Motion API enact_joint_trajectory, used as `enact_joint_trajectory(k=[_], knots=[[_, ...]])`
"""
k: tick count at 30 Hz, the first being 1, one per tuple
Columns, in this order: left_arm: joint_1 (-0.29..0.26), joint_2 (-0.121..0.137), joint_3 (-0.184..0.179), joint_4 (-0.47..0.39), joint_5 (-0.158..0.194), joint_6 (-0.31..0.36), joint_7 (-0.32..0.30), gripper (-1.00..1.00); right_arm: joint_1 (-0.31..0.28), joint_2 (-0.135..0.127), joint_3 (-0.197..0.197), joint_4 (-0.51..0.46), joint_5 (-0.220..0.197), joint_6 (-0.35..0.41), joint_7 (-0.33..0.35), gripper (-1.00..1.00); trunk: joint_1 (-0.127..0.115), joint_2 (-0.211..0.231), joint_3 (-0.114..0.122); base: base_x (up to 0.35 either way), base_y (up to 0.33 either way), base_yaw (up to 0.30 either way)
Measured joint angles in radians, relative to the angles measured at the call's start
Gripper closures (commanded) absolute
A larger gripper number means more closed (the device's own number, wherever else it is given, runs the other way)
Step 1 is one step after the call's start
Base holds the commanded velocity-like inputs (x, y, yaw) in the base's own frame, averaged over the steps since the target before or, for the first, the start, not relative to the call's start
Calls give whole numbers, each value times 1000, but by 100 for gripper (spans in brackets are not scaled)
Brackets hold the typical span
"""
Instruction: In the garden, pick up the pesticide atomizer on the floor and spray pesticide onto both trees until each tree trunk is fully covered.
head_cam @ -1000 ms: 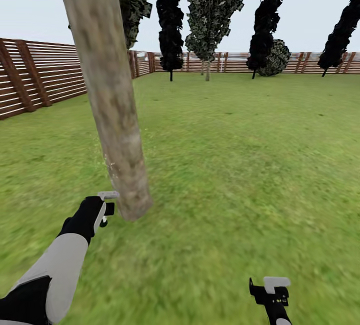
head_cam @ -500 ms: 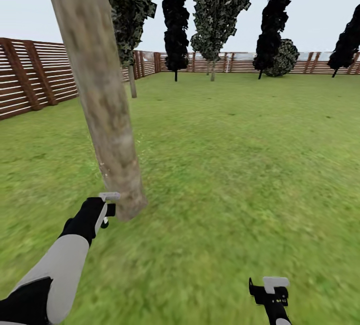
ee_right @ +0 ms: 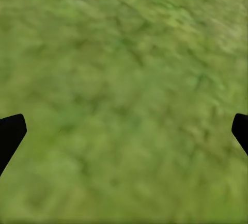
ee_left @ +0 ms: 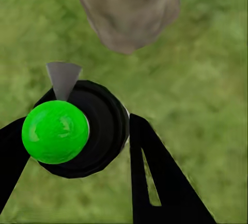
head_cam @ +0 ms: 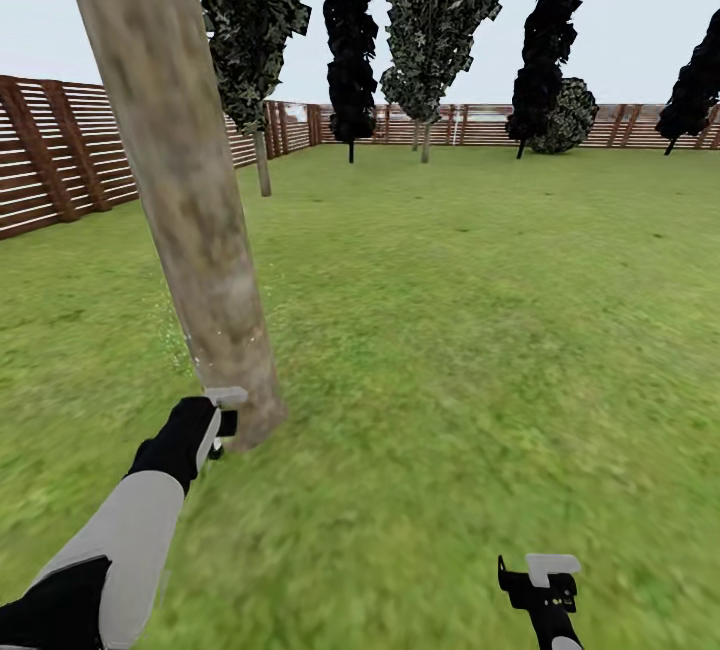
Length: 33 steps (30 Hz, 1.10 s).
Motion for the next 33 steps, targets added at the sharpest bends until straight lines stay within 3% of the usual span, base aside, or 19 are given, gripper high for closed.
enact_joint_trajectory(k=[2,4,10,12,14,17,18,19,21,23,25,27,33], knots=[[1,53,3,4,0,0,-1,100,0,0,0,0,0,0,1,-100,0,0,0,0,0,0],[1,71,0,10,10,-2,0,100,0,0,0,0,0,0,1,-100,0,0,0,0,0,0],[-23,48,-2,1,14,11,2,100,0,0,0,0,0,0,-1,-100,0,0,0,0,0,163],[-62,43,-2,-3,12,46,2,100,0,0,0,0,0,0,-2,-100,0,0,0,0,0,200],[-99,50,-3,-4,6,69,0,100,0,0,0,0,0,0,-2,-100,0,0,0,0,0,37],[-96,60,-5,-3,11,74,-1,100,0,-1,0,0,0,0,-2,-100,0,0,0,0,0,6],[-96,54,-5,-3,13,75,-1,100,0,-1,0,0,0,0,-2,-100,0,0,0,0,0,0],[-106,30,-4,-3,22,77,-2,100,0,-3,-1,0,0,0,-2,-100,0,0,0,0,0,0],[-119,18,-5,-5,10,81,-3,100,0,-4,-1,0,0,0,-2,-100,0,0,0,0,0,0],[-130,27,-3,-5,4,83,-3,100,0,-5,-1,0,0,0,-2,-100,0,0,0,0,0,0],[-126,58,-5,-5,-6,84,-2,100,0,-5,-1,0,0,0,-2,-100,0,0,0,0,0,0],[-120,70,-7,-5,1,83,-2,100,0,-5,-1,0,0,0,-2,-100,0,0,0,131,18,0],[-114,58,-4,9,10,81,-1,100,0,-5,-1,0,0,0,-2,-100,-1,0,0,295,71,0]])
